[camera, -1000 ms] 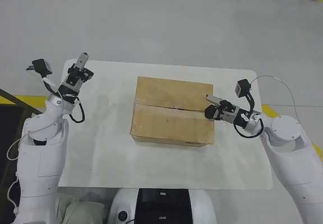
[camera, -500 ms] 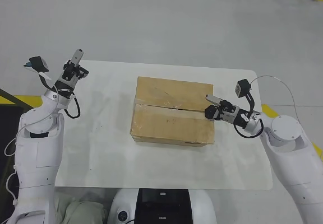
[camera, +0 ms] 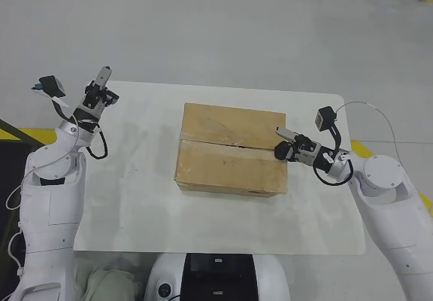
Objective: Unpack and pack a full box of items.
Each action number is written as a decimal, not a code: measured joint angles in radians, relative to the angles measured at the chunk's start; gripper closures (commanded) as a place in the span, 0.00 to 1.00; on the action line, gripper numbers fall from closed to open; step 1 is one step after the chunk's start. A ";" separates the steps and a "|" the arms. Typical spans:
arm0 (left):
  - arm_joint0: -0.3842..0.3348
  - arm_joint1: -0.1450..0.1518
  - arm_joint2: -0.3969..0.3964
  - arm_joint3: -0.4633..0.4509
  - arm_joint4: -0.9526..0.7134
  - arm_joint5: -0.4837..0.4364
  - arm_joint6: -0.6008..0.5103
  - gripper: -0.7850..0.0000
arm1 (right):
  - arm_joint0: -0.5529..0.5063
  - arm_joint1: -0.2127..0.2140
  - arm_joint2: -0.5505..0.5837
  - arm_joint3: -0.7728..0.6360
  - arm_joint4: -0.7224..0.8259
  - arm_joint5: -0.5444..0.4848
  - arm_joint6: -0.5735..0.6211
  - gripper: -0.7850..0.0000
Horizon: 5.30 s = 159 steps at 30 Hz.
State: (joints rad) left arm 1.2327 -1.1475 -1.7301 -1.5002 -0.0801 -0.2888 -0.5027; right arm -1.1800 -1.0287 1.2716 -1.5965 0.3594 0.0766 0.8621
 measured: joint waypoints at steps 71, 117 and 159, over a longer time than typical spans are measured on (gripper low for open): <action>0.000 0.000 0.000 0.000 0.000 0.000 0.000 0.00 | 0.414 -0.168 -0.501 0.015 0.133 0.117 -0.140 0.00; 0.000 0.000 0.000 0.000 0.000 0.000 0.000 0.00 | 0.534 -0.361 -0.619 0.333 0.086 0.090 -0.187 0.00; 0.000 0.000 0.000 0.000 0.000 0.000 0.000 0.00 | 0.062 -0.189 -0.130 -0.140 -0.168 0.395 -0.243 0.00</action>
State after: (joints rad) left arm 1.2327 -1.1475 -1.7301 -1.5002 -0.0801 -0.2888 -0.5027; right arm -1.1183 -1.2174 1.1416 -1.7361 0.1910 0.4720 0.6196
